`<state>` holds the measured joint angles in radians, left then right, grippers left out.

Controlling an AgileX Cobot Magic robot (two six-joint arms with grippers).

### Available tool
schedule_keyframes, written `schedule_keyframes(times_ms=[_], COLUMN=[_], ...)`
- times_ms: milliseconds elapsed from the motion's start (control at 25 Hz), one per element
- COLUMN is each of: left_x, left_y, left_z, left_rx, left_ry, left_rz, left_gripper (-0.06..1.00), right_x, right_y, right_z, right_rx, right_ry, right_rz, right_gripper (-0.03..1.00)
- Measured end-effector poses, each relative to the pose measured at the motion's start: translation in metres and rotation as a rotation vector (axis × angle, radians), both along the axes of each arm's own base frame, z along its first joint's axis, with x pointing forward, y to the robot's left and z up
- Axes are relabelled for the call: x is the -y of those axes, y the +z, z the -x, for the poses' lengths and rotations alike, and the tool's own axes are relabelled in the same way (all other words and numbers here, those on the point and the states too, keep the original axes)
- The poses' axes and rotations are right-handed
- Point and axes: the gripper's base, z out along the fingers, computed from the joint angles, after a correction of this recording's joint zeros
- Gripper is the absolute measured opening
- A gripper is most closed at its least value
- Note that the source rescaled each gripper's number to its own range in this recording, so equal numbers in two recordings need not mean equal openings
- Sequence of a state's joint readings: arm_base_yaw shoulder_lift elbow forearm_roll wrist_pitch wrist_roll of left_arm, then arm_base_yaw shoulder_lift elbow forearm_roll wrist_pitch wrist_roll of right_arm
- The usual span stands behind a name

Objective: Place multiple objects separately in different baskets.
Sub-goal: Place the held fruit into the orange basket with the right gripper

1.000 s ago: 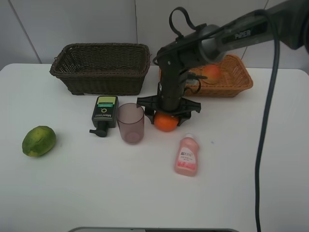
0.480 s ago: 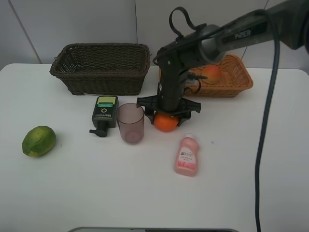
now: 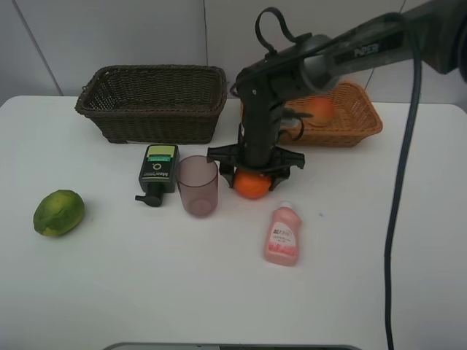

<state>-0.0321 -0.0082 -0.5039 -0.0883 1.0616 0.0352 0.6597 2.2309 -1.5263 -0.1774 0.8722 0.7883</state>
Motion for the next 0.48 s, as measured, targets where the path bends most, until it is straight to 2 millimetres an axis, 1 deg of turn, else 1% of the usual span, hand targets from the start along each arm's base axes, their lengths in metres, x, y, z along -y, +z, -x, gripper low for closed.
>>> schedule_keyframes(times_ms=[80,280,400,480], left_x=[0.000,0.000,0.000,0.000], left_y=[0.000,0.000,0.000,0.000], left_z=[0.000,0.000,0.000,0.000], left_rx=[0.000,0.000,0.000,0.000], left_ry=[0.000,0.000,0.000,0.000], left_rz=[0.000,0.000,0.000,0.000], left_gripper=[1.00,1.00,1.00,1.00], right_x=[-0.003,-0.006,0.000,0.007], right_y=[0.012,0.052,0.070,0.079], right_z=[-0.003,-0.010,-0.012,-0.014], right_rx=[0.007,0.038,0.041,0.041], right_ry=[0.039,0.164,0.242,0.282], right_rz=[-0.002,-0.003,0.014,0.022], right_gripper=[0.47,0.47,0.47,0.47])
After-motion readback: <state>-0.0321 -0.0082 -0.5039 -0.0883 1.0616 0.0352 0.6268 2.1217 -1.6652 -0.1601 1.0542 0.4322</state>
